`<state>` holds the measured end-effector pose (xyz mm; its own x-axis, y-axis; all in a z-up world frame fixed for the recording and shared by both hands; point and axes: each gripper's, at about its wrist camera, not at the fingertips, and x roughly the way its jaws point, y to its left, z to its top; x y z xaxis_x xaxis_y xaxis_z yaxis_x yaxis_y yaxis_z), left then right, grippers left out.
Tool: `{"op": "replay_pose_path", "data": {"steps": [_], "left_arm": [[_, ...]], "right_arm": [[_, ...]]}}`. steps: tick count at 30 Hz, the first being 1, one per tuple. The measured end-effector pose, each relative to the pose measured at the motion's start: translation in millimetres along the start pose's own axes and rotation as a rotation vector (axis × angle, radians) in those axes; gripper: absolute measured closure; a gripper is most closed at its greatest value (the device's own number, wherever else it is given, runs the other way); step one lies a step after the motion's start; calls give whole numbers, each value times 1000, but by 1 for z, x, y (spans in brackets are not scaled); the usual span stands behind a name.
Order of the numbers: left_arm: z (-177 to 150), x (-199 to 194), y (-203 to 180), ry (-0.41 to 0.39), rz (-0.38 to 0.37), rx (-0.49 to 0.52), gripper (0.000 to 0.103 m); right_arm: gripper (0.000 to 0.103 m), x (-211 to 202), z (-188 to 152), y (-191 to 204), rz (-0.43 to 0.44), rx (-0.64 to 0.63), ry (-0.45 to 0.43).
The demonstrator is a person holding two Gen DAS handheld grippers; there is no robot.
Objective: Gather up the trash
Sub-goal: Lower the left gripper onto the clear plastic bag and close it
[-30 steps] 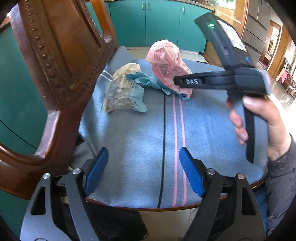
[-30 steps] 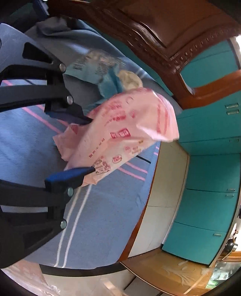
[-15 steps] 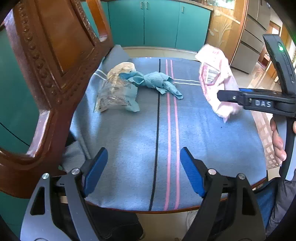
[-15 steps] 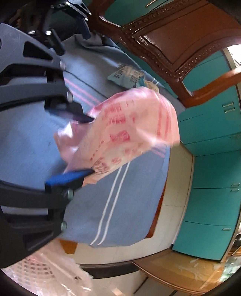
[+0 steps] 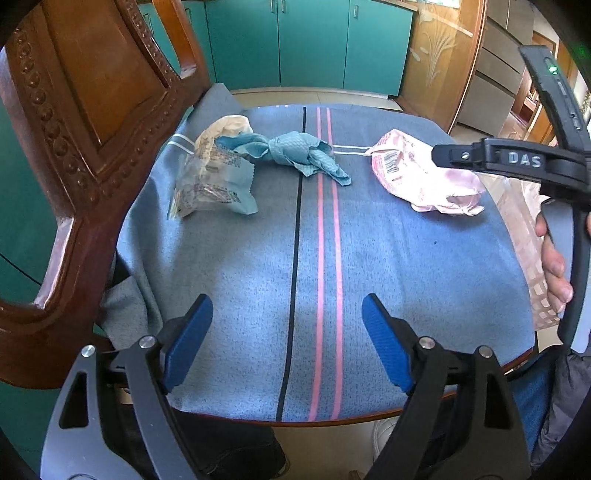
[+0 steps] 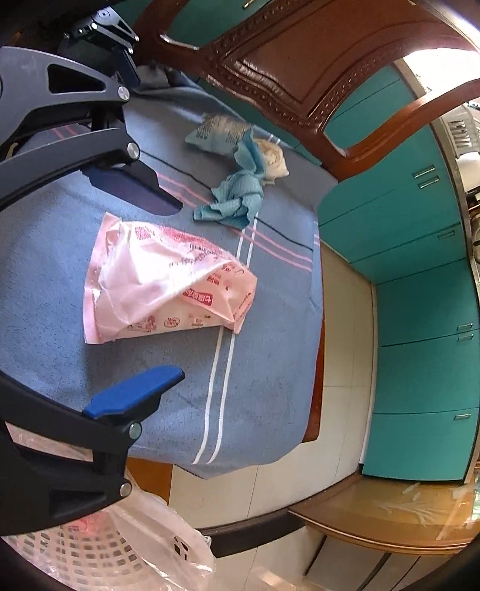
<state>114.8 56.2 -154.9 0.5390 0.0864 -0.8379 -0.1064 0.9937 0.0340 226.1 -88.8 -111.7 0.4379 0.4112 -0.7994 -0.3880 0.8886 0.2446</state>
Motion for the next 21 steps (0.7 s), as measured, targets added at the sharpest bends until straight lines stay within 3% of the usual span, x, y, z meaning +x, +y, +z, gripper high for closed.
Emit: {"op": "replay_pose_path", "data": {"steps": [13, 21], "left_arm": [[-2, 3, 4, -15, 39, 20, 19], [-1, 8, 0, -9, 26, 21, 19]], "right_arm": [[21, 19, -2, 8, -44, -11, 25], [21, 21, -4, 9, -56, -22, 29]]}}
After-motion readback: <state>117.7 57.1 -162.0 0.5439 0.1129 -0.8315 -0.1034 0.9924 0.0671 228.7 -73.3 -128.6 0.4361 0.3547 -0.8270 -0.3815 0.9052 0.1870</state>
